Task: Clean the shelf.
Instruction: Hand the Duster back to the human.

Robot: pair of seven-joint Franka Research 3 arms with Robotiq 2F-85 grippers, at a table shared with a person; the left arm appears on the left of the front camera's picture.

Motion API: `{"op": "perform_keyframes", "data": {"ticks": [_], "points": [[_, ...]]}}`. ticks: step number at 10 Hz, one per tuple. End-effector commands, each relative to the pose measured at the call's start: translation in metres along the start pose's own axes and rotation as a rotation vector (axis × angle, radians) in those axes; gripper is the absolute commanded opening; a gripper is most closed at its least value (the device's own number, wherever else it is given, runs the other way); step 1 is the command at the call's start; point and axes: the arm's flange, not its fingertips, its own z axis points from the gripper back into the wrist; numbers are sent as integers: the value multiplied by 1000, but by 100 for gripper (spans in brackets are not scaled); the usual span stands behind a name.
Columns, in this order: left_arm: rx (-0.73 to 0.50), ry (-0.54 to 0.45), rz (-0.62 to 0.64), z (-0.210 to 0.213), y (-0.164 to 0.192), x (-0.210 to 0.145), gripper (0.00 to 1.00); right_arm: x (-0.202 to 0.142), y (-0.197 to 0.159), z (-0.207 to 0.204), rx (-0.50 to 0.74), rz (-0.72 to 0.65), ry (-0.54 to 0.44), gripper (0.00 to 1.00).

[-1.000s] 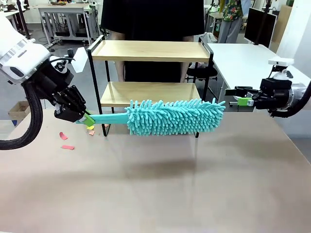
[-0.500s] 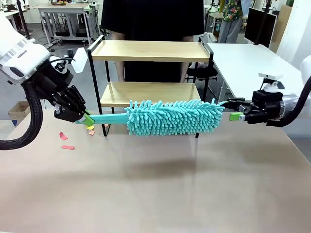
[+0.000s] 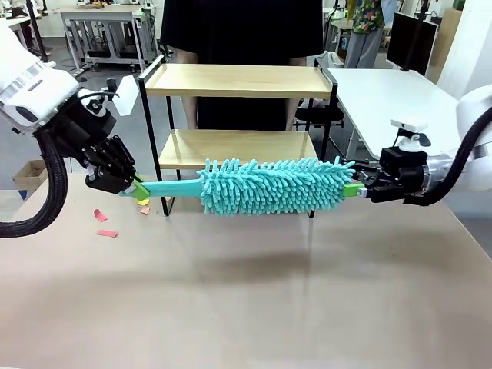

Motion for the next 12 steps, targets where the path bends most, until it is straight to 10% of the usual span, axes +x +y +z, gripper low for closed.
{"op": "perform_keyframes", "data": {"ticks": [1,6,7,8,9,10,11,12], "points": [[-1,-10,3,0,-2,-1,14,-2,6,-20,-14,28,-6,100],[-1,-10,3,0,-2,-1,14,-3,1,-50,32,22,2,100],[-1,-10,3,0,-2,-1,14,-3,2,-51,32,9,9,41],[-1,-10,3,0,-2,-1,14,-3,2,-49,36,8,7,41],[-1,-10,3,0,-2,-1,14,-3,2,-47,43,14,6,0],[-1,-10,3,0,-2,-1,14,-2,3,-45,46,21,3,36],[-1,-10,3,0,-2,-1,14,-3,3,-45,78,1,13,0],[-1,-10,3,0,-2,-1,14,-3,3,-45,82,2,18,0]]}}
